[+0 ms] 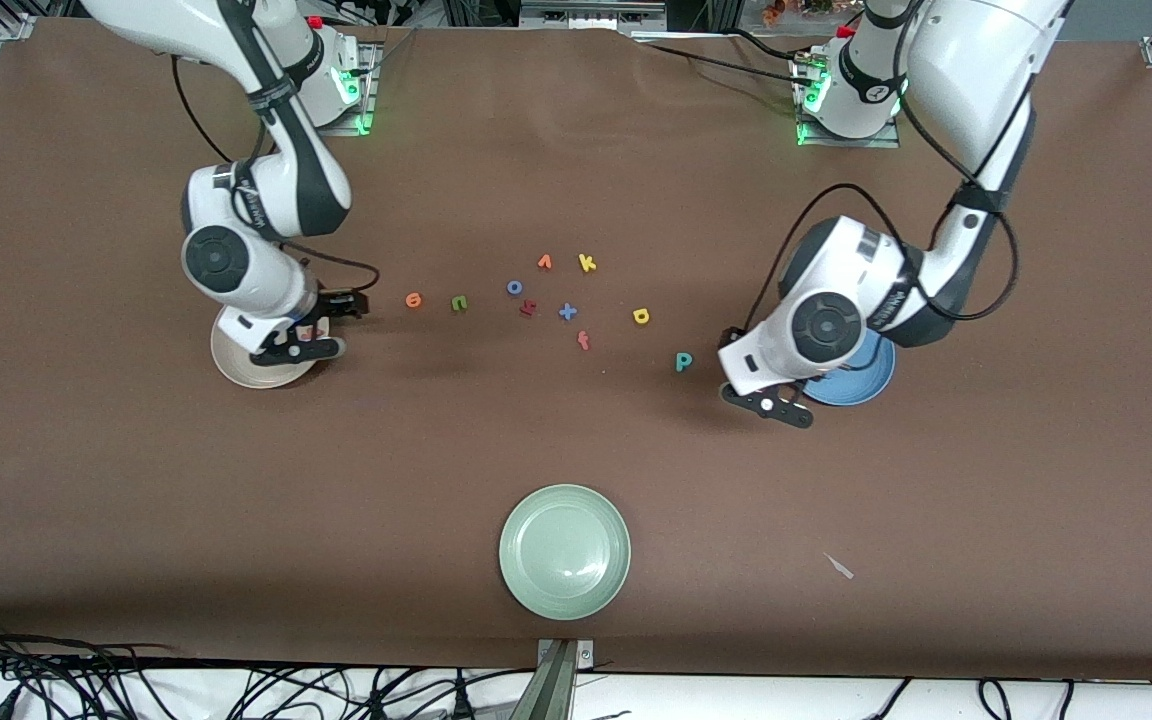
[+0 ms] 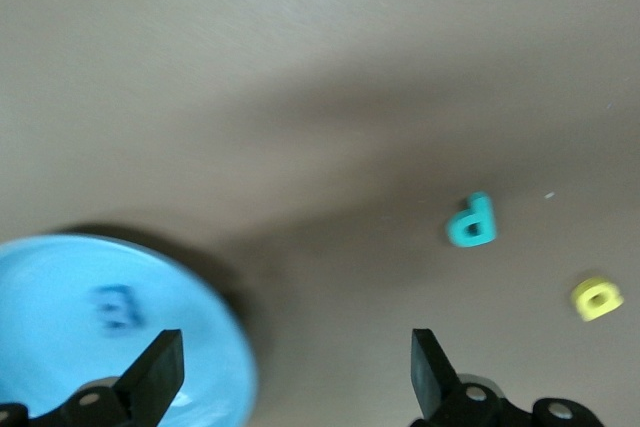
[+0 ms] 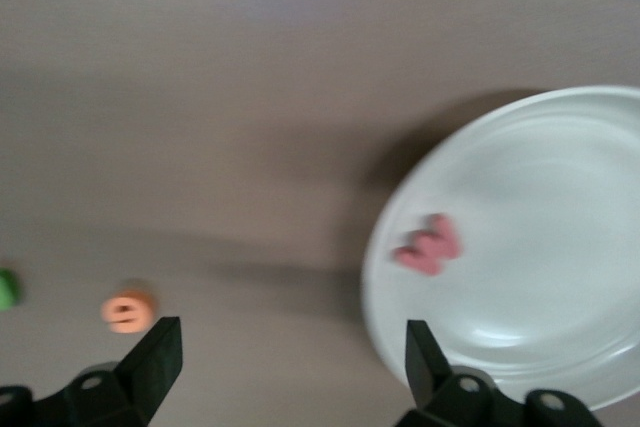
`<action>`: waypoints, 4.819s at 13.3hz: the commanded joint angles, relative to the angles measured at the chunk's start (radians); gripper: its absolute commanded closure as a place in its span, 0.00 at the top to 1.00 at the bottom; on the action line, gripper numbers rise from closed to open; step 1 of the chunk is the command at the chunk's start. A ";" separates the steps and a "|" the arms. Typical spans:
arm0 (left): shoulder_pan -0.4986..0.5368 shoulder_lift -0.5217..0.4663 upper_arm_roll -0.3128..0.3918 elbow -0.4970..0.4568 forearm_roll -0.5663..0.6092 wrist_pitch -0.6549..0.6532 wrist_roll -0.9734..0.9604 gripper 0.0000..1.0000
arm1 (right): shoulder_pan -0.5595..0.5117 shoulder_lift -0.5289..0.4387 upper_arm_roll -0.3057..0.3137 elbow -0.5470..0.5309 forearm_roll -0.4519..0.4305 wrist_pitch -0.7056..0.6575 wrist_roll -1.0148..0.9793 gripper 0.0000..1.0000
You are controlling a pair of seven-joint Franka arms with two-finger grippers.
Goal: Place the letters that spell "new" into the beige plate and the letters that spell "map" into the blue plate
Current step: 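Grasp the orange e with the right gripper while the left gripper grasps the p, then drop the e on the white plate while the left gripper drops the p, then grasp the green u with the right gripper while the left gripper grasps the o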
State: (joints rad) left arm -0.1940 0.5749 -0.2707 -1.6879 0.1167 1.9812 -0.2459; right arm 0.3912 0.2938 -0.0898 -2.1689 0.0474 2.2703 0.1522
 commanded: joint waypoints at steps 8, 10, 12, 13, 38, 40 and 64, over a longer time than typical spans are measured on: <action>-0.127 0.169 0.001 0.051 -0.006 0.212 -0.294 0.98 | 0.003 -0.009 0.153 -0.181 0.011 0.300 0.302 1.00; -0.128 0.178 0.001 0.051 -0.006 0.212 -0.294 0.89 | 0.026 0.010 0.162 -0.181 0.011 0.321 0.334 1.00; -0.127 0.181 0.001 0.037 -0.006 0.212 -0.294 0.83 | 0.034 0.030 0.162 -0.181 0.006 0.327 0.337 1.00; -0.127 0.181 0.001 0.033 -0.005 0.212 -0.294 0.71 | 0.034 0.039 0.162 -0.181 0.006 0.333 0.337 1.00; 0.212 -0.035 0.013 -0.148 0.077 -0.032 0.183 0.02 | 0.029 0.068 0.157 -0.172 0.000 0.350 0.323 0.21; 0.232 -0.049 0.010 -0.191 0.080 -0.028 0.188 0.05 | 0.025 0.024 0.148 -0.140 0.003 0.272 0.311 0.15; -0.002 0.048 -0.212 -0.145 -0.006 0.215 -0.558 1.00 | 0.260 0.067 -0.128 0.167 0.051 -0.103 -0.007 1.00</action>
State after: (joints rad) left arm -0.1917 0.5610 -0.4856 -1.8665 0.1306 2.1451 -0.7620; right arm 0.5975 0.3309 -0.2100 -2.0002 0.0804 2.1086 0.0925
